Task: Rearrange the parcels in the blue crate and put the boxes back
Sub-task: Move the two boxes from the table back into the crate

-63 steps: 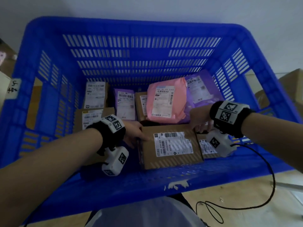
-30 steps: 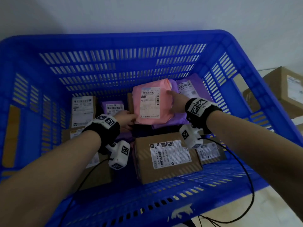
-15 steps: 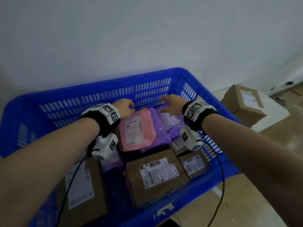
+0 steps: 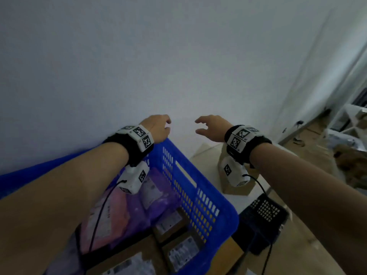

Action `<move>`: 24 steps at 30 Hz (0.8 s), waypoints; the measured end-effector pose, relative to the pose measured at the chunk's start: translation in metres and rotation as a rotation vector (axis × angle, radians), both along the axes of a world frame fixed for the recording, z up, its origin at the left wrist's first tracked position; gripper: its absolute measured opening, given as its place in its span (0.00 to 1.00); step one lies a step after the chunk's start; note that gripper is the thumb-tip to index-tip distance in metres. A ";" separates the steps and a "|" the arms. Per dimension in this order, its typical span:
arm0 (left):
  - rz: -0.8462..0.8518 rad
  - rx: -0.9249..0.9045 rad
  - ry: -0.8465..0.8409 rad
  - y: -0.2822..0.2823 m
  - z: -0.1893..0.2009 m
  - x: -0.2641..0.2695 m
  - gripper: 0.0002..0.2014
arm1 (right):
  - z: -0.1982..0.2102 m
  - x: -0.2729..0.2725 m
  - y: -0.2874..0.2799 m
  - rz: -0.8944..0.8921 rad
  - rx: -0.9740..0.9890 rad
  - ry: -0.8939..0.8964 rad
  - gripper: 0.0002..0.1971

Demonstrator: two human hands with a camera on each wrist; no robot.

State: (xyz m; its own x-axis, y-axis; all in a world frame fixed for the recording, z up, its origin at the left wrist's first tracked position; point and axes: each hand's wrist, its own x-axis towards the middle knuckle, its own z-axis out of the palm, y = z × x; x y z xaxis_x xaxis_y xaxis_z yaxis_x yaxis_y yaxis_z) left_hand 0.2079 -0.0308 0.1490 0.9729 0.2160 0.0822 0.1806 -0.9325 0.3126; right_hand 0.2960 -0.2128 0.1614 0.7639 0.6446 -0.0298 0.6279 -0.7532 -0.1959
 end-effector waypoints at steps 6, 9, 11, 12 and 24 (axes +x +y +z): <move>-0.055 -0.015 0.047 -0.094 -0.009 0.090 0.20 | -0.015 0.066 -0.086 -0.080 -0.012 0.030 0.23; -0.086 -0.020 0.119 -0.136 -0.028 0.129 0.20 | -0.033 0.095 -0.125 -0.137 0.002 0.077 0.23; -0.095 -0.031 0.167 -0.161 -0.042 0.150 0.21 | -0.049 0.114 -0.149 -0.177 0.005 0.126 0.23; -0.097 -0.043 0.199 -0.171 -0.050 0.159 0.21 | -0.058 0.123 -0.160 -0.195 0.005 0.145 0.23; 0.078 -0.236 0.448 -0.220 -0.162 0.242 0.29 | -0.184 0.188 -0.223 -0.514 0.271 0.556 0.34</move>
State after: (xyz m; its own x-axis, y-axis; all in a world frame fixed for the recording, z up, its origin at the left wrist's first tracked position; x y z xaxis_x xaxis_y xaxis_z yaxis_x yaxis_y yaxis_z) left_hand 0.4503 -0.2509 -0.0132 0.8817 0.2514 -0.3992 0.4111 -0.8244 0.3889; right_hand 0.4837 -0.4356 -0.0225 0.8861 0.2561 -0.3862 -0.0275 -0.8029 -0.5955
